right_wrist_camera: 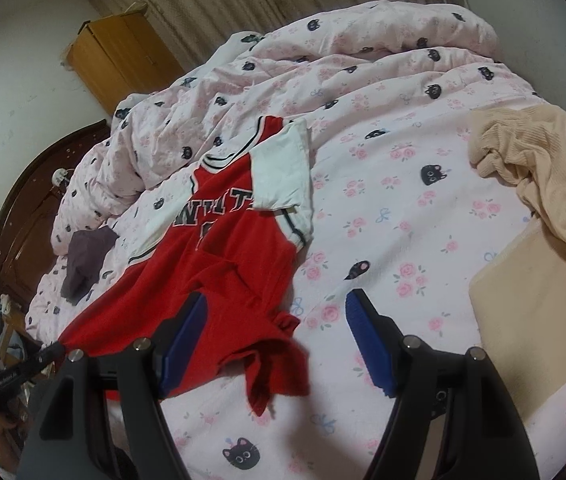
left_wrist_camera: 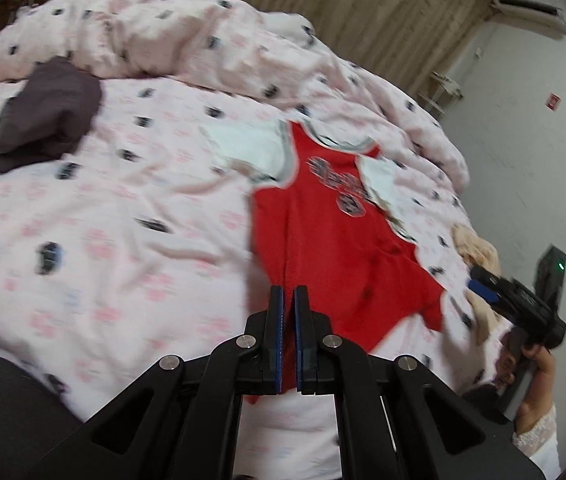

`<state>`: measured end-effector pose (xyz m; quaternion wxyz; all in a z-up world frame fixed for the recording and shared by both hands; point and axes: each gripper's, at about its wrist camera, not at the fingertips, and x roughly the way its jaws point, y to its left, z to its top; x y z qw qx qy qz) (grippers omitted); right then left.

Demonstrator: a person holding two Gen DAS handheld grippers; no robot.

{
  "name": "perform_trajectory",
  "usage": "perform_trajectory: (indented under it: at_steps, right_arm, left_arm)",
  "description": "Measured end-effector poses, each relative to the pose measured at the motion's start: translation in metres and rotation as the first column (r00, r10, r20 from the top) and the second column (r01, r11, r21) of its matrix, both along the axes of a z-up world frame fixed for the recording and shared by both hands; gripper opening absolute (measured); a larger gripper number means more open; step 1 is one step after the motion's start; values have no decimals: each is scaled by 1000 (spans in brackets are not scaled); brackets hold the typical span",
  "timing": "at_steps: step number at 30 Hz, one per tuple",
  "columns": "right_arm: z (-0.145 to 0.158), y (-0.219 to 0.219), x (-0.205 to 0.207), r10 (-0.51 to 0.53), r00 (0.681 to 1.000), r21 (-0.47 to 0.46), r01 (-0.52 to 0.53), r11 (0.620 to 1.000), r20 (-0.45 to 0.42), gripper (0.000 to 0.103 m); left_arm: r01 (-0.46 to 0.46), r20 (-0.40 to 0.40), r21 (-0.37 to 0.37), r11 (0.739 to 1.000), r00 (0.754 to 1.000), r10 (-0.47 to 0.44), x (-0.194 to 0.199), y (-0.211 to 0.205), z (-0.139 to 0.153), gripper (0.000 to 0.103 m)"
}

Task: Fold clothes
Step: 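Grasp the jersey hem with the left gripper and pull it straight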

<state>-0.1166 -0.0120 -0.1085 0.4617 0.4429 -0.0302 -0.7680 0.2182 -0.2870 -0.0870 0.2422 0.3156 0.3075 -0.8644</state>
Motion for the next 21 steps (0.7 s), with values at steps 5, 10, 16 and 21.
perform_trajectory:
  at_steps: [5,10,16,21]
  right_arm:
    - [-8,-11,6,33,999,62,-33,998,6,73]
    - [-13,-18,11,52,999,102,-52,993,-3,73]
    - [-29,-22,-1,32,996,134,-42,990,80,73]
    - [-47,-25,-19,46,969,59,-62,996,244,73]
  left_arm:
    - [-53,5,69,996,999,53,15,-26,-17,3]
    - [-60,42,61,996,997,58,17,-27,-34,3]
    - [-69,84,26,997,994,67,22,-32,-50,3]
    - [-79,103,-22,997,991,81,24,-39,-57,4]
